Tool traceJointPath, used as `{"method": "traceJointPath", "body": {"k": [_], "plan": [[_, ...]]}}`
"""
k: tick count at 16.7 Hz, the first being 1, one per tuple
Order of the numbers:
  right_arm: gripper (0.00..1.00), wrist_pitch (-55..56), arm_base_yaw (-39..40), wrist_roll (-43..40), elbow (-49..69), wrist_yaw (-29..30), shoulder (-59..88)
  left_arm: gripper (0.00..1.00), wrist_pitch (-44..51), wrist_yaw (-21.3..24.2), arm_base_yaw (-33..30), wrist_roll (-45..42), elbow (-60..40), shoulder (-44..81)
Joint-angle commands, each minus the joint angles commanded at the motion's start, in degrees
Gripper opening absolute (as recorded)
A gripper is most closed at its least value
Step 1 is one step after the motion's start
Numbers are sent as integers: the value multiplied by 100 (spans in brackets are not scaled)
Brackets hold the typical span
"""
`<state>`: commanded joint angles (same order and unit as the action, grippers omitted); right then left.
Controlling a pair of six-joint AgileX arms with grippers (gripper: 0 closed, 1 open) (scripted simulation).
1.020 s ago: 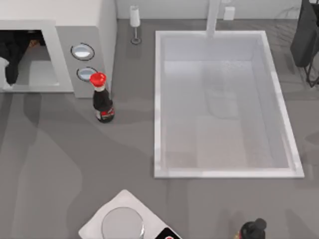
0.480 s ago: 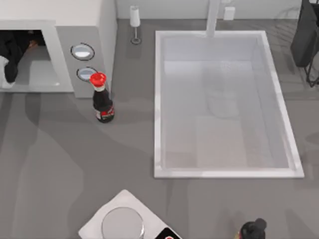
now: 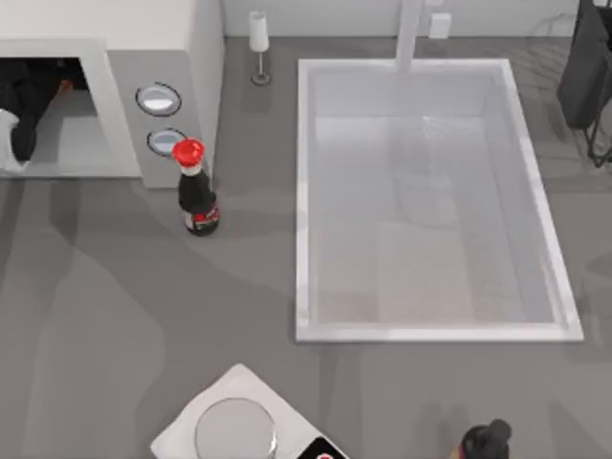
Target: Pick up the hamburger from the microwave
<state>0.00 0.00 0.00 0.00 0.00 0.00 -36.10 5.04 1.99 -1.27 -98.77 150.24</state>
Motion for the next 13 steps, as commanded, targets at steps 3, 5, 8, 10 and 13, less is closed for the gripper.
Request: {"method": "traceJointPath", "body": {"k": [3,5,8,10,13], "plan": [[100,0,0,0,0,0,0,0,247,-569,-587,221,822,-898],[100,0,0,0,0,0,0,0,463,-1067,-1101,414,1571,-1793],[100,0,0,0,0,0,0,0,832,-1909,-1968,740,2873,-3402],[100,0,0,0,0,0,0,0,1089,-2485,-2561,963,3782,-4502],[100,0,0,0,0,0,0,0,1446,-3280,-3379,1271,5007,-5884]]}}
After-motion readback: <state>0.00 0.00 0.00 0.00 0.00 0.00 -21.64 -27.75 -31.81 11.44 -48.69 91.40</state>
